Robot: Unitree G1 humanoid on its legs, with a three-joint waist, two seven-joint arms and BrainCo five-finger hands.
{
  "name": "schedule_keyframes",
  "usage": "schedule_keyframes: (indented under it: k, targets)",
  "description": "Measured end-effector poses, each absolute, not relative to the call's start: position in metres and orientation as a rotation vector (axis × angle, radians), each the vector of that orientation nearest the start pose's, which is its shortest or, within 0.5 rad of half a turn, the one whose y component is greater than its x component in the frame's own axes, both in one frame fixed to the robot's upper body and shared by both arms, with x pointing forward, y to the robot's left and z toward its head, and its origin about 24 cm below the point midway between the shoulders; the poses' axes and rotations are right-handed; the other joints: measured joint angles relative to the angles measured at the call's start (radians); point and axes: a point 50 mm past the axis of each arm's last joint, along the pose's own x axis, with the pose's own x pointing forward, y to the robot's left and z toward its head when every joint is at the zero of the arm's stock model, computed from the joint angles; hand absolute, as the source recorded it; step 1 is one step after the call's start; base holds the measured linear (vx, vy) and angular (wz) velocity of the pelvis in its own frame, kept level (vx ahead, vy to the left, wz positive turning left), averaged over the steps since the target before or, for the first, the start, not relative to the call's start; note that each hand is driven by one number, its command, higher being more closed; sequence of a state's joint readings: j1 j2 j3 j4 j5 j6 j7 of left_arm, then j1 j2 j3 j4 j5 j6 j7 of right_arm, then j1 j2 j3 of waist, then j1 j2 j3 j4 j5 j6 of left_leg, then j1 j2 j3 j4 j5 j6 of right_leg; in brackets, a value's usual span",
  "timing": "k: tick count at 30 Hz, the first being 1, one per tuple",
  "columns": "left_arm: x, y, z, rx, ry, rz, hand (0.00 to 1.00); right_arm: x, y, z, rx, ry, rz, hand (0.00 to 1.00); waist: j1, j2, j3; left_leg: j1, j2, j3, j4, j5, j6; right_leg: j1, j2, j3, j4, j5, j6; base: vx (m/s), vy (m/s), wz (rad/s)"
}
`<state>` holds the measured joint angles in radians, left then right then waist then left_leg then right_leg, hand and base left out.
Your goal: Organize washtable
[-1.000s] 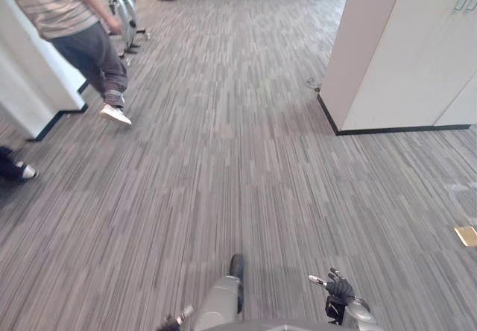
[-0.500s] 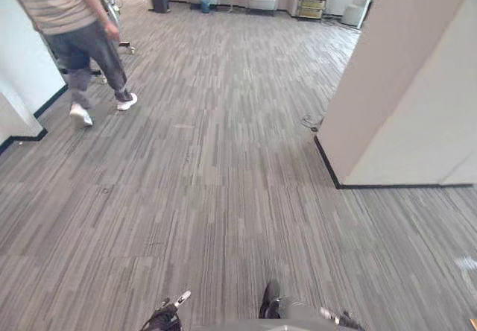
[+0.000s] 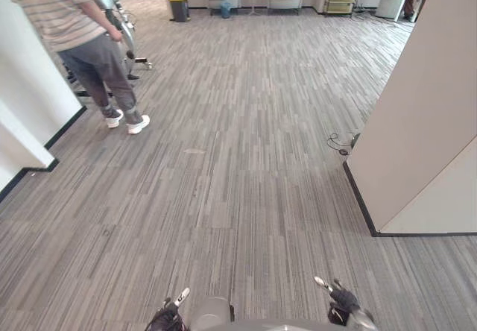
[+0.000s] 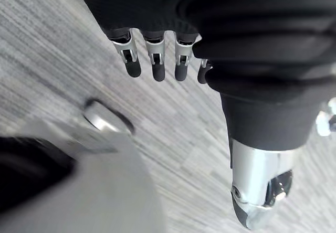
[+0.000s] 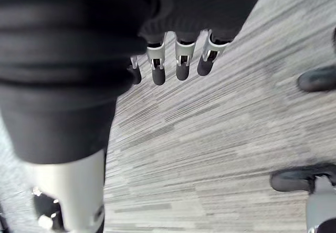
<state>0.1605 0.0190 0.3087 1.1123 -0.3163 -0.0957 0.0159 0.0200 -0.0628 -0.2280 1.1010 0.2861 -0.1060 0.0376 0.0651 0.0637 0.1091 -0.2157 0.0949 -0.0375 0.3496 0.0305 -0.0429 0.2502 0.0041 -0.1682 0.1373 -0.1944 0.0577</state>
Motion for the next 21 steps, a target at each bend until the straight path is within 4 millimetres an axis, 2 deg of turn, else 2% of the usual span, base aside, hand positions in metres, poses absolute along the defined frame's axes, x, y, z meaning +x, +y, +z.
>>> schedule_keyframes:
  k: [1,2,12,15,16,18,19,20,21]
  targets:
    - [0.046,0.204,-0.17,-0.363,1.115,0.569,0.0,0.109,-0.197,-0.158,0.339,0.962,-0.379,0.0,-0.001,-0.034,-0.005,0.022,-0.019,0.013,-0.025,-0.009,0.015,-0.005,-0.033,0.003,0.029,-0.009,0.0,0.25,0.121,0.08]
    - [0.042,0.229,-0.166,-0.129,1.166,0.428,0.0,0.091,-0.183,-0.166,0.332,1.052,-0.31,0.0,-0.027,-0.14,0.046,0.208,-0.129,0.052,-0.455,0.17,0.03,-0.002,-0.132,0.045,-0.01,-0.057,0.066,0.13,0.053,0.04]
    - [0.042,0.229,-0.167,-0.135,1.169,0.418,0.0,0.085,-0.189,-0.167,0.359,1.065,-0.361,0.0,-0.028,-0.137,0.046,0.199,-0.128,0.058,-0.455,0.169,0.03,-0.006,-0.129,0.046,-0.025,-0.062,0.059,0.0,0.0,0.0]
    - [0.043,0.229,-0.167,-0.134,1.171,0.41,0.0,0.082,-0.193,-0.168,0.388,1.076,-0.404,0.0,-0.025,-0.13,0.03,0.162,-0.131,0.058,-0.443,0.164,0.038,-0.038,-0.133,0.047,-0.032,-0.066,0.064,0.01,0.013,0.01]
    - [0.043,0.229,-0.167,-0.136,1.17,0.414,0.0,0.082,-0.193,-0.169,0.401,1.085,-0.417,0.0,-0.024,-0.137,0.022,0.132,-0.136,0.057,-0.424,0.156,0.043,-0.052,-0.135,0.046,-0.043,-0.063,0.068,0.05,0.042,0.08]
    - [0.048,0.229,-0.166,-0.153,1.162,0.426,0.0,0.084,-0.193,-0.169,0.43,1.085,-0.441,0.0,-0.02,-0.139,0.024,0.031,-0.152,0.066,-0.267,0.079,0.063,-0.081,-0.158,0.026,-0.032,-0.068,0.079,0.11,0.055,0.14]
    - [0.05,0.231,-0.165,-0.162,1.156,0.438,0.0,0.081,-0.195,-0.169,0.435,1.092,-0.459,0.0,-0.015,-0.15,0.026,-0.055,-0.165,0.108,-0.071,-0.016,0.107,-0.092,-0.19,-0.008,-0.005,-0.084,0.12,0.36,0.104,0.37]
    - [0.053,0.229,-0.165,-0.164,1.143,0.432,0.0,0.067,-0.197,-0.172,0.429,1.129,-0.479,0.0,-0.012,-0.153,0.019,-0.095,-0.182,0.167,0.111,-0.115,0.13,-0.064,-0.214,-0.033,0.043,-0.095,0.164,0.4,0.12,0.44]
    - [0.052,0.223,-0.166,-0.179,1.143,0.426,0.0,0.066,-0.204,-0.17,0.424,1.115,-0.495,0.0,-0.009,-0.123,0.016,-0.088,-0.178,0.176,0.145,-0.164,0.122,-0.089,-0.204,-0.047,0.132,-0.098,0.167,0.33,0.242,0.58]
